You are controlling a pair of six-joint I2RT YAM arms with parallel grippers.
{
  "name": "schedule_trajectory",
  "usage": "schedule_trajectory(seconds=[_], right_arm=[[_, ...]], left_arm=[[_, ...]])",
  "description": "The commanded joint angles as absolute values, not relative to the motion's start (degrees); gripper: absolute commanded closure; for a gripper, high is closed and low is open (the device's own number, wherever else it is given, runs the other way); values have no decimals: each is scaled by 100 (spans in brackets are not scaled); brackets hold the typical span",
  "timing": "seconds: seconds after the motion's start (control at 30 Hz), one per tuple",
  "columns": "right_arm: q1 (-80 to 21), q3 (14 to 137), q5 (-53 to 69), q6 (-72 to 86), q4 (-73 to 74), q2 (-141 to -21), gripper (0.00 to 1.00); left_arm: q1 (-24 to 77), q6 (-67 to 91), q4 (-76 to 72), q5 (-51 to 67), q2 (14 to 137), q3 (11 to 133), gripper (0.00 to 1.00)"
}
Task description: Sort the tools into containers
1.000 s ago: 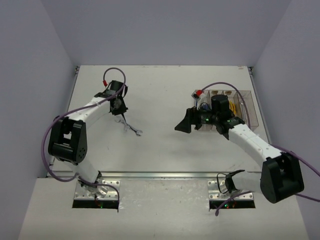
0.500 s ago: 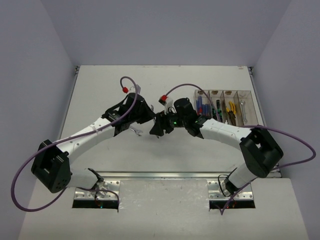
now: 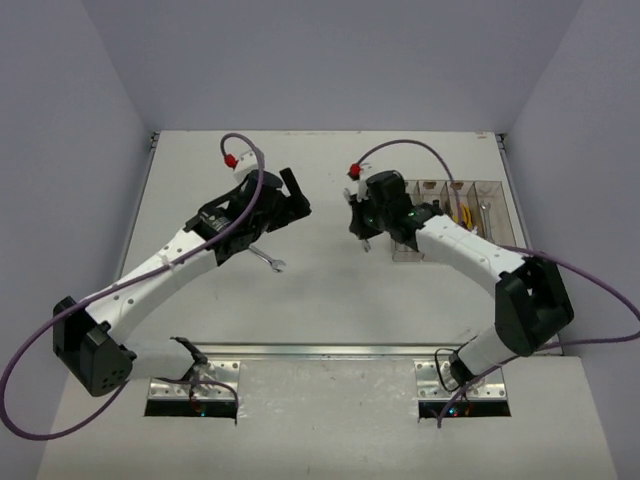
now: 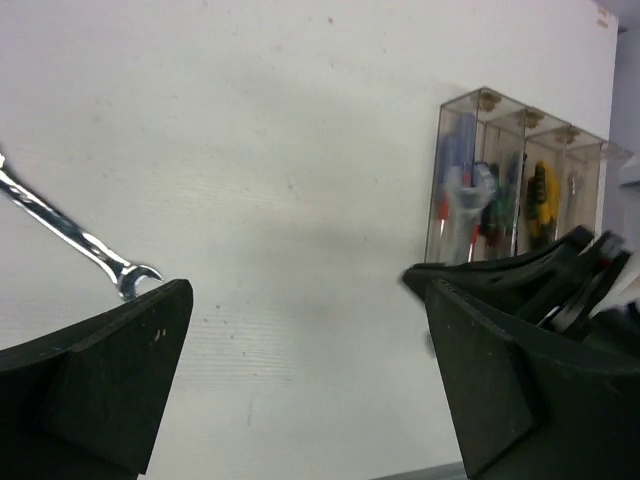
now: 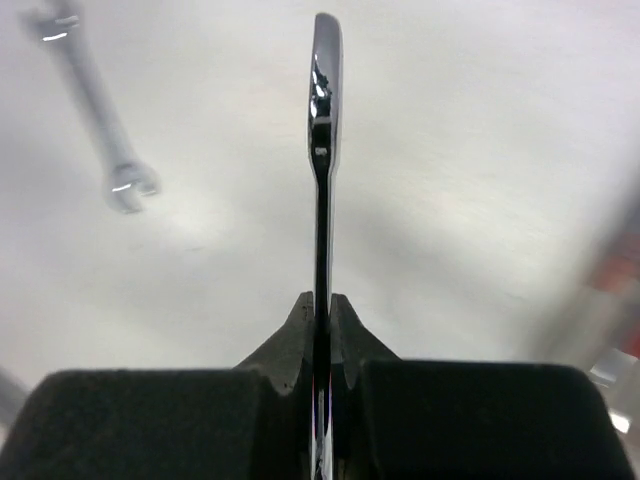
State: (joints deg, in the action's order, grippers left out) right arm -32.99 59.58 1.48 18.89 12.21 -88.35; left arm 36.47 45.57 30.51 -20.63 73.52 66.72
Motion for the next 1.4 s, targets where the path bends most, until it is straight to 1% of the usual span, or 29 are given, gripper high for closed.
schedule_trajectory(seconds=[0.0, 0.07, 0.2, 0.23, 0.33, 0.37, 0.43, 0.57, 0.67, 0.7, 0.73, 0.77, 0.83, 0.87, 0.9, 1.0, 1.07, 1.17, 1.2, 1.23, 1.27, 1.3, 1.37], right_arm=[[-1759, 6452, -1842, 721, 2900, -8323, 100], [-857, 6751, -2188, 142, 3207, -8477, 100], [42, 7062, -2296, -626, 3270, -9011, 100], [434, 7133, -2320, -665, 3278, -9258, 100], [868, 7434, -2234, -563, 3244, -9717, 100], [905, 7496, -2310, -554, 3209, -9721, 100], [963, 7798, -2579, -570, 3208, -10279, 100], [967, 7985, -2898, -479, 3208, -10781, 100], [967, 8173, -3391, -475, 3234, -11059, 92], [967, 8194, -3504, -467, 3240, -11052, 83], [967, 8200, -3542, -446, 3257, -11022, 71], [967, 8192, -3513, -432, 3269, -10998, 66], [967, 8187, -3454, -343, 3331, -10890, 39], [967, 8207, -3464, -329, 3348, -10878, 38], [967, 8249, -3496, -253, 3437, -10812, 33], [942, 8378, -3340, 16, 3651, -10555, 30], [790, 8378, -3010, 454, 3783, -10170, 30], [196, 8040, -2895, 596, 3674, -9580, 27], [-114, 7888, -2990, 599, 3584, -9355, 17], [-629, 7722, -3104, 621, 3433, -9110, 1], [-942, 7566, -3123, 663, 3336, -8889, 1], [-1044, 7420, -3075, 677, 3305, -8709, 1], [-1399, 6836, -2260, 1457, 2695, -8185, 1]], left_arm=[[3683, 3960, 3746, -2924, 6488, 6614, 0], [3683, 3637, 3675, -2547, 6267, 6352, 0], [3683, 3363, 3715, -2197, 6132, 5952, 0], [3683, 3321, 3681, -1993, 6095, 5846, 0], [3691, 3269, 3551, -1638, 5733, 5303, 0], [3691, 3270, 3508, -1531, 5730, 5300, 0], [3683, 3262, 3302, -1258, 5420, 4972, 0], [3691, 3261, 3185, -1068, 5233, 4810, 0], [3691, 3226, 3155, -978, 5226, 4796, 0], [3691, 3226, 3155, -990, 5246, 4790, 0], [3691, 3231, 3155, -1002, 5272, 4787, 0], [3689, 3251, 3147, -1005, 5304, 4774, 0], [3691, 3344, 3094, -1017, 5368, 4735, 0], [3691, 3394, 3089, -1009, 5401, 4729, 0], [3691, 3456, 3057, -995, 5471, 4727, 0], [3691, 3698, 2931, -1034, 5633, 4713, 0], [3686, 4048, 2912, -1434, 5899, 4765, 0], [3655, 5003, 3335, -2173, 6430, 4998, 0], [3620, 5305, 3580, -2499, 6824, 5271, 0], [3561, 5626, 3870, -2868, 7347, 5644, 0], [3454, 5889, 4145, -3038, 7737, 5921, 0], [3336, 6106, 4372, -3093, 7864, 6010, 0], [2847, 6304, 4731, -2957, 8643, 6526, 0]])
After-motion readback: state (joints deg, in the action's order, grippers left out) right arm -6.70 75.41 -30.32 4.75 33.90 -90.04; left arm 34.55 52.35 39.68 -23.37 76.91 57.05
